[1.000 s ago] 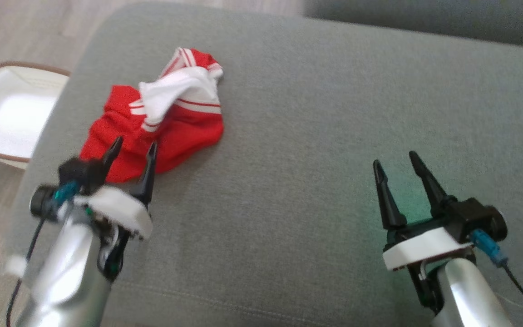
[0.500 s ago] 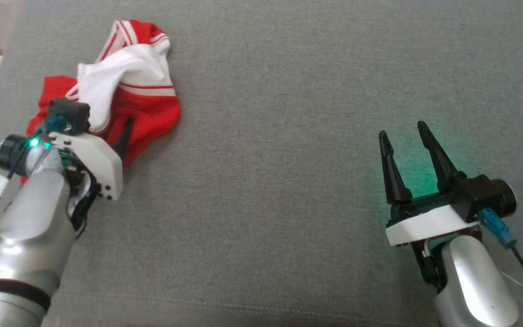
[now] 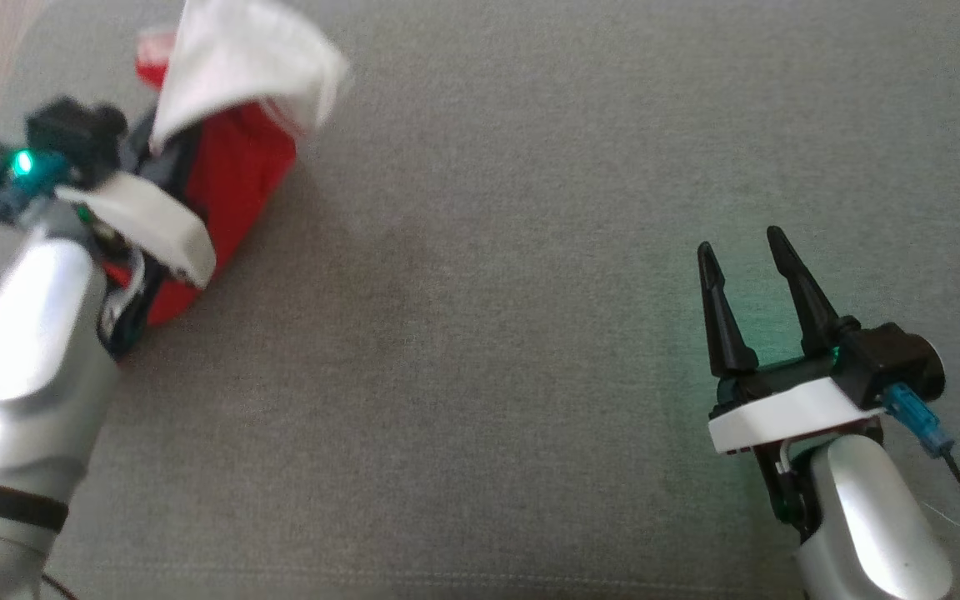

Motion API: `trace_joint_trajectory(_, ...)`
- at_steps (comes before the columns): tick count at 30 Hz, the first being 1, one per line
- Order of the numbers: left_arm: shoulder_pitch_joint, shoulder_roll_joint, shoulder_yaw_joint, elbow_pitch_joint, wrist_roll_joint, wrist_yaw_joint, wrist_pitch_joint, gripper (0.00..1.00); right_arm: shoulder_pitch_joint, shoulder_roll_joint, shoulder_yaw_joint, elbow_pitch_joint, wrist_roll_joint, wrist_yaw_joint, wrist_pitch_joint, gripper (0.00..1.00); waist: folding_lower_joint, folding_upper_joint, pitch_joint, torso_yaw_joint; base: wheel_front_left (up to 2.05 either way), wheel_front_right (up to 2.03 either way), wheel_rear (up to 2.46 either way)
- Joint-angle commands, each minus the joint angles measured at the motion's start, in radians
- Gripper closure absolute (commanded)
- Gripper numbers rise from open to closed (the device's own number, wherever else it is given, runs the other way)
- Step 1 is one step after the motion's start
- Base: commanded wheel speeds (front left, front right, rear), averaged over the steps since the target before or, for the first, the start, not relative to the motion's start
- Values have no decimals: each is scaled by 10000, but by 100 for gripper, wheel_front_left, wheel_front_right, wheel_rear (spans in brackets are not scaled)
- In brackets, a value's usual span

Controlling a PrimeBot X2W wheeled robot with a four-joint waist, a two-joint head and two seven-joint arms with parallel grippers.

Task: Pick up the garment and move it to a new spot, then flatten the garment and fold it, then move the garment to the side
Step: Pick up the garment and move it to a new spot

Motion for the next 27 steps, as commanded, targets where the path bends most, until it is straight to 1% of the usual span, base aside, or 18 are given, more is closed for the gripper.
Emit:
trace_joint_trajectory(1,-490,595,648,-871,159,120,-129,100,-81,-5,281,-272,97,-9,-109,0,0,0,-234,-110,0,0,0)
trace_joint_trajectory(4,-85,645,1175,-2310,373,237,-132,100,11,-5,334,-254,256,-9,-109,0,0,0,-544,-255,0,0,0)
trace_joint_trajectory(5,199,612,1492,-3145,460,273,-133,100,66,-5,358,-242,348,-9,-109,0,0,0,-724,-370,0,0,0)
trace_joint_trajectory(7,454,585,1704,-3826,554,260,-133,100,98,-5,387,-236,450,-9,-109,0,0,0,-887,-519,0,0,0)
trace_joint_trajectory(10,746,507,1858,-4479,562,220,-134,100,127,-5,441,-247,600,-9,-109,0,0,0,-1102,-804,0,0,0)
trace_joint_trajectory(12,848,484,1843,-4768,564,188,-134,100,135,-5,487,-263,703,-9,-109,0,0,0,-1189,-1041,0,0,0)
trace_joint_trajectory(13,871,430,1703,-4951,561,153,-134,100,139,-5,508,-274,790,-9,-109,0,0,0,-1266,-1288,0,0,0)
trace_joint_trajectory(15,820,339,1500,-5090,544,122,-116,100,132,-5,517,-289,874,-9,-109,0,0,0,-1312,-1561,0,0,0)
trace_joint_trajectory(20,454,-68,1005,-5246,457,73,60,100,20,-5,669,-349,1061,-9,-109,0,0,0,-1377,-2386,0,0,0)
trace_joint_trajectory(24,-15,-624,541,-5174,348,43,170,100,-84,-5,704,-377,1211,-9,-109,0,0,0,-1392,-3055,0,0,0)
trace_joint_trajectory(27,-400,-1261,190,-5078,94,22,201,100,-141,-5,737,-370,1269,-9,-109,0,0,0,-1379,-3437,0,0,0)
